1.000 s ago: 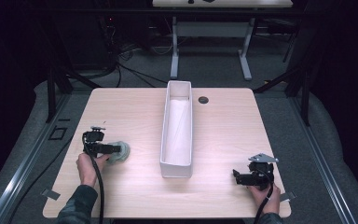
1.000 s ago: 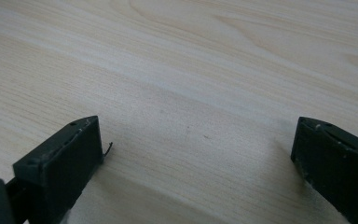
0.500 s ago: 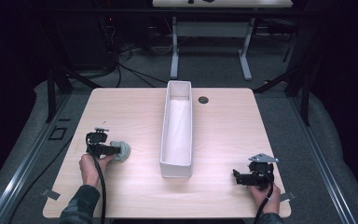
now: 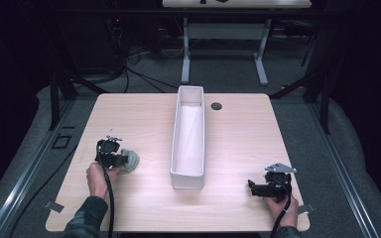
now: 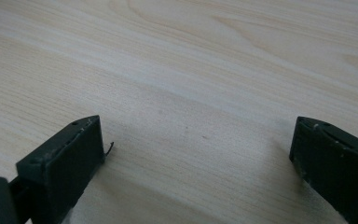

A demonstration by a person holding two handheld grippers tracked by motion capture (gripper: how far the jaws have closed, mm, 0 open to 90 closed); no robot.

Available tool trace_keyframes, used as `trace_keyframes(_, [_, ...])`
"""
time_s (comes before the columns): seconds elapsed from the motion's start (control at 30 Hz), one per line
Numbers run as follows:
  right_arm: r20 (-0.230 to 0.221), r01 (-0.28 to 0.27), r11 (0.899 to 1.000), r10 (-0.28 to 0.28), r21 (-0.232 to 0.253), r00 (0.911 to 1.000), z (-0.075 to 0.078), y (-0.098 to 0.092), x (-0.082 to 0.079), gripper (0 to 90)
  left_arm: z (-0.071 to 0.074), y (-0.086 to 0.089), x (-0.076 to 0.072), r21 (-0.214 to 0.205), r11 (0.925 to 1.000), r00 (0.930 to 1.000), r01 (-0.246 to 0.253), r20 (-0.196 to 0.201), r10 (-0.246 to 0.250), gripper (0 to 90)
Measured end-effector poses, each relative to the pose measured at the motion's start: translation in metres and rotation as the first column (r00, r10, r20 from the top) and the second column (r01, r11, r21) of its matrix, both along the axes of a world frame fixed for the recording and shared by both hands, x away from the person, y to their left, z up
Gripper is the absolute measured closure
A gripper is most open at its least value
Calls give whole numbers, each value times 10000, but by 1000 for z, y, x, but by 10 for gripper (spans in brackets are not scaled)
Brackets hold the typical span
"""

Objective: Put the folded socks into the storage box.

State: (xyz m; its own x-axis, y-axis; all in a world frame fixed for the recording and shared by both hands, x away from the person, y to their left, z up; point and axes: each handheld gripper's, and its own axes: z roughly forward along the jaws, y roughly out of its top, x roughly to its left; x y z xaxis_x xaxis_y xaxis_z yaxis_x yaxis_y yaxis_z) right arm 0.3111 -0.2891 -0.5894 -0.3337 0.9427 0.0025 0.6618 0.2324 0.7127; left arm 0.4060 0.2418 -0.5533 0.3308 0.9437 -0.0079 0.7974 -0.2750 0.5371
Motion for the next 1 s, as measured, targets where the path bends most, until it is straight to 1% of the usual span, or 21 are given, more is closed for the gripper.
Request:
trace_keyframes(0.03, [-3, -2, 10000, 2, 8, 10000, 0, 0, 0, 23, 0, -1, -1, 130, 9999, 9999, 61, 97, -62, 795])
trace_keyframes(0.17, [3, 1, 10000, -1, 6, 10000, 0, 0, 0, 24, 1, 0, -1, 155, 9997, 9998, 167, 127, -169, 808])
trace_keyframes(0.3, [-22, 45, 10000, -45, 47, 10000, 0, 0, 0, 33, 1, 0, -2, -11, 9999, 9997, 102, 238, -101, 813])
trace_keyframes(0.33, [-23, 45, 10000, -45, 54, 10000, 0, 0, 0, 33, 1, 0, -2, 26, 9999, 9996, 130, 270, -131, 814])
trace_keyframes(0.43, [-15, 45, 10000, -45, 52, 10000, 0, 0, 0, 33, 2, -1, -4, -30, 9998, 9990, 197, 400, -196, 816])
trace_keyframes(0.57, [-12, 51, 10000, -51, 43, 10000, 0, 0, 0, 34, 5, -1, -5, 62, 9987, 9980, 502, 376, -504, 817])
trace_keyframes(0.67, [-25, 59, 10000, -59, 56, 10000, 0, 0, 0, 34, 8, 0, -7, 16, 9984, 9976, 561, 398, -561, 817])
trace_keyframes(0.77, [-15, 72, 10000, -72, 35, 10000, 0, 0, 0, 35, 10, 2, -8, 85, 9980, 9971, 634, 420, -637, 817])
trace_keyframes(1.0, [-13, 78, 10000, -78, 41, 10000, 0, -1, 0, 37, 17, 7, -13, 117, 9975, 9953, 691, 668, -697, 817])
